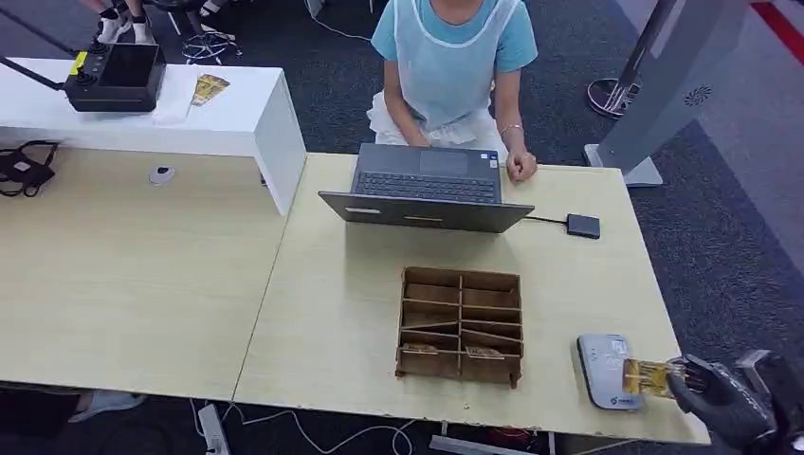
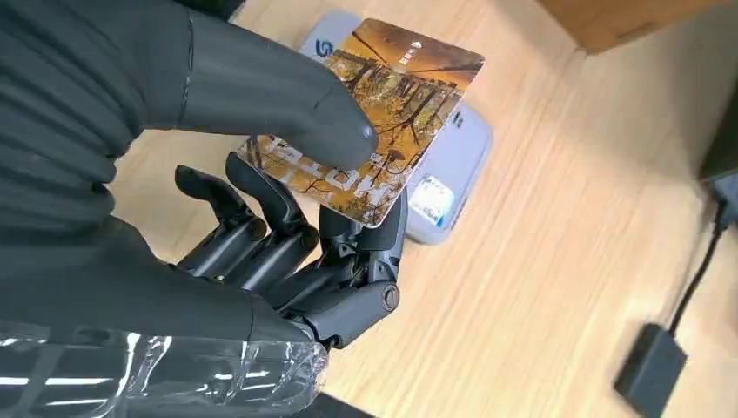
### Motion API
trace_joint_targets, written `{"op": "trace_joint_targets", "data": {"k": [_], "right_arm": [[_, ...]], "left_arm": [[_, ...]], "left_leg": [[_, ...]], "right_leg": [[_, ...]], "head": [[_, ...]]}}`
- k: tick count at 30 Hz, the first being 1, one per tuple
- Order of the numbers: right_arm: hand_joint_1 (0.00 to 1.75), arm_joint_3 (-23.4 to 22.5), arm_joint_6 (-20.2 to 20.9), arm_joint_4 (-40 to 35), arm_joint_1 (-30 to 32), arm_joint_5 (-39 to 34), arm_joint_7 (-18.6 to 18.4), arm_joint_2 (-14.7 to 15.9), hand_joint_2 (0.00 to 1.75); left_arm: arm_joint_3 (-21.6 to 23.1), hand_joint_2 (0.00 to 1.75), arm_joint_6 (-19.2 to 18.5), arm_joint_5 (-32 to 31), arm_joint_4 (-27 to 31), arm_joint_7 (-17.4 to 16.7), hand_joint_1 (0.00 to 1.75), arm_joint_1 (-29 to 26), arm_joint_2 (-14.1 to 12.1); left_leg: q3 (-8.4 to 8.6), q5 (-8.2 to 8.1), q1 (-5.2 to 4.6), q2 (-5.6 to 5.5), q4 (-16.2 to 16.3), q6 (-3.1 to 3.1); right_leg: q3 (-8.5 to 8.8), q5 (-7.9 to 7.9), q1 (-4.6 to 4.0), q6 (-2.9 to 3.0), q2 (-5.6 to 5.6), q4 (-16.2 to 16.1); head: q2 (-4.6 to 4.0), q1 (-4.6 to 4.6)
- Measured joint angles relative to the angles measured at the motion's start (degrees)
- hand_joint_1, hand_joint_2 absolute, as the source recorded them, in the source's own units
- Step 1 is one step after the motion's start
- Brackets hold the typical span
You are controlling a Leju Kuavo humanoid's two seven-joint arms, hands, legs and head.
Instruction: Pass the card to the sensor for recognition and then transmit it.
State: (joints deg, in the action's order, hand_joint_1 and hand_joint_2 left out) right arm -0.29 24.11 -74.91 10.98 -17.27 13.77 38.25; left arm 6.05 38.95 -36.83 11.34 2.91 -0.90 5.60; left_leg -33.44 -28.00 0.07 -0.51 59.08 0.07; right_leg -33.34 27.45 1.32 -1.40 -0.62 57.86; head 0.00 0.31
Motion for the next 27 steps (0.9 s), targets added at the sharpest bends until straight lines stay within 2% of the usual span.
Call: {"op": "trace_joint_targets", "data": {"k": [9,27], "right_arm": [[1.75,2.36,-2.31,4.07,-3.15,0.98,-0.52,-2.34,1.75],[1.75,3.54,-10.82,9.93,-8.13,6.8,-0.48,-6.69,1.75]], "left_arm": [[0.26,0.0,-0.02,0.0,0.0,-0.07,0.0,0.0,0.0],[0.92,0.0,-0.09,0.0,0.0,-1.03,0.0,0.01,0.02]], "left_leg": [[0.0,0.0,0.0,-0.01,0.0,0.0],[0.04,0.0,0.0,0.0,0.0,0.0]], "right_leg": [[0.01,0.0,0.0,0.0,0.01,0.01],[0.05,0.0,0.0,0.0,0.0,0.01]], "head": [[0.0,-0.02],[0.0,-0.02]]}}
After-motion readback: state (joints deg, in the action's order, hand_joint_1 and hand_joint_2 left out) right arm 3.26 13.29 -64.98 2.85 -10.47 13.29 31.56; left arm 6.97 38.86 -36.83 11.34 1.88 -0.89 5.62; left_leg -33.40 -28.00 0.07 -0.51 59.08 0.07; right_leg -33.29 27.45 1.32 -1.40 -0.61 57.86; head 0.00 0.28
